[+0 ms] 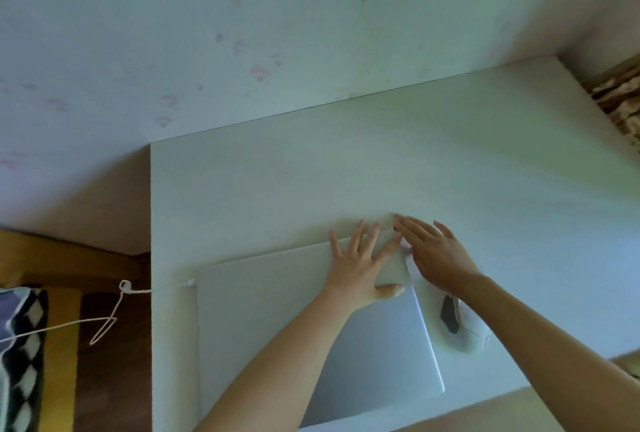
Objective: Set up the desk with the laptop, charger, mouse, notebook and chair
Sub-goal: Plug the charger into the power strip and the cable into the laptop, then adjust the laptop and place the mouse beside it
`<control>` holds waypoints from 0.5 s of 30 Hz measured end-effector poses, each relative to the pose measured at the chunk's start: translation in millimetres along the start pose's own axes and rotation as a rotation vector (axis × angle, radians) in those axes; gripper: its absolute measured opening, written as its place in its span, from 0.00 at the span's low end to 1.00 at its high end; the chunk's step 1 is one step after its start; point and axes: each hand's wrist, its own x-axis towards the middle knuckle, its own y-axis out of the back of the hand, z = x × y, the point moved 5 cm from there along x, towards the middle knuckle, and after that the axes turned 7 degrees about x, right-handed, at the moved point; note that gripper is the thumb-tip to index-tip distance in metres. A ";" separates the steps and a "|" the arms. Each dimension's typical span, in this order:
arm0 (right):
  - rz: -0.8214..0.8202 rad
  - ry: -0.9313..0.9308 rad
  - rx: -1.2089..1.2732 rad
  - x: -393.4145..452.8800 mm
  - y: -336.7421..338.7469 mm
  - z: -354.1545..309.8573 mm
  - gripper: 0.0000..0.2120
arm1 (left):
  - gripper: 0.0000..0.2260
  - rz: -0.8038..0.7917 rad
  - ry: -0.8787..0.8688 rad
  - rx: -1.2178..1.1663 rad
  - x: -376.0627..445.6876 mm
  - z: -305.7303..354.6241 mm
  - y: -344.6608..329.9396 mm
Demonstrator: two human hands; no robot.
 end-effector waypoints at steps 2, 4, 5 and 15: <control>-0.041 0.032 0.027 -1.1 1.0 9.4 0.30 | 0.40 0.037 0.038 -0.012 0.2 2.2 0.3; -0.029 0.029 0.035 2.2 2.5 11.5 0.27 | 0.42 0.075 0.120 -0.056 -1.1 7.6 1.7; -0.016 0.010 0.051 5.4 2.8 11.3 0.25 | 0.43 0.092 0.170 -0.084 -1.5 11.7 2.0; 0.201 -0.140 0.234 38.5 8.6 -1.8 0.12 | 0.49 0.069 0.349 -0.215 17.4 16.8 4.4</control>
